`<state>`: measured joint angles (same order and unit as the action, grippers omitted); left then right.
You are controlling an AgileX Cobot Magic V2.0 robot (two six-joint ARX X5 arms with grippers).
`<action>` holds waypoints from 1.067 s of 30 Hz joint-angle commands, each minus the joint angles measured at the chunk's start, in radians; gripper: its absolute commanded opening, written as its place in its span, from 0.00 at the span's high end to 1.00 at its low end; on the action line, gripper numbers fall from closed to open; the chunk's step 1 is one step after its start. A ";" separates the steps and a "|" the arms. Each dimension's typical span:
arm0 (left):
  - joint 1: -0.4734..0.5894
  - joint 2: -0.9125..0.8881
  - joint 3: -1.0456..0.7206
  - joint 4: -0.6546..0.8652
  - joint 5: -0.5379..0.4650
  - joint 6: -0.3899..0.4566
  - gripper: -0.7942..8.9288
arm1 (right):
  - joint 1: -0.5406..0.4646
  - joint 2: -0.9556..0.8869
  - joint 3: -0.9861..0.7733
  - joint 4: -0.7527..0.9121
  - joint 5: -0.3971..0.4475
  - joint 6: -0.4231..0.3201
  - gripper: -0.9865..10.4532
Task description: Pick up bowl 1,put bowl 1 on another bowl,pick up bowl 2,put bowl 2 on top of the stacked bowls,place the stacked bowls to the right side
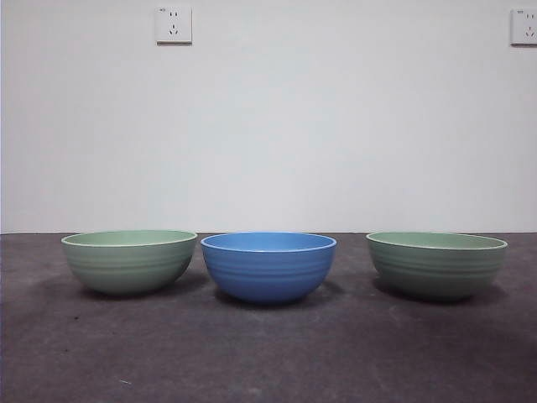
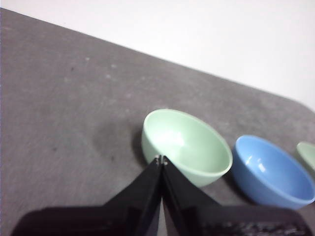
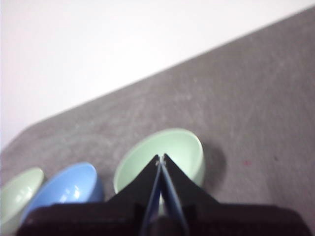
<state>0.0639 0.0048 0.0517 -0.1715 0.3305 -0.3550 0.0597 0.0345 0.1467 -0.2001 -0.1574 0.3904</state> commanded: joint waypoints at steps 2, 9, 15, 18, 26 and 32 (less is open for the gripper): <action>0.003 0.006 0.070 -0.013 0.016 -0.031 0.92 | 0.003 0.063 0.079 -0.017 -0.003 0.016 0.92; 0.003 0.094 0.248 -0.144 0.037 0.002 0.92 | 0.003 0.266 0.280 -0.157 -0.136 -0.083 0.92; 0.003 0.240 0.421 -0.301 0.136 0.144 0.92 | 0.003 0.451 0.485 -0.381 -0.246 -0.242 0.92; 0.003 0.322 0.505 -0.388 0.184 0.229 0.92 | 0.003 0.536 0.586 -0.499 -0.285 -0.322 0.92; 0.001 0.500 0.691 -0.600 0.299 0.394 0.92 | 0.020 0.695 0.807 -0.800 -0.290 -0.477 0.92; -0.016 0.581 0.792 -0.748 0.332 0.465 0.92 | 0.043 0.744 0.888 -0.934 -0.289 -0.528 0.92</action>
<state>0.0532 0.5858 0.8387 -0.9119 0.6518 0.0658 0.0994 0.7773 1.0306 -1.1301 -0.4442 -0.1047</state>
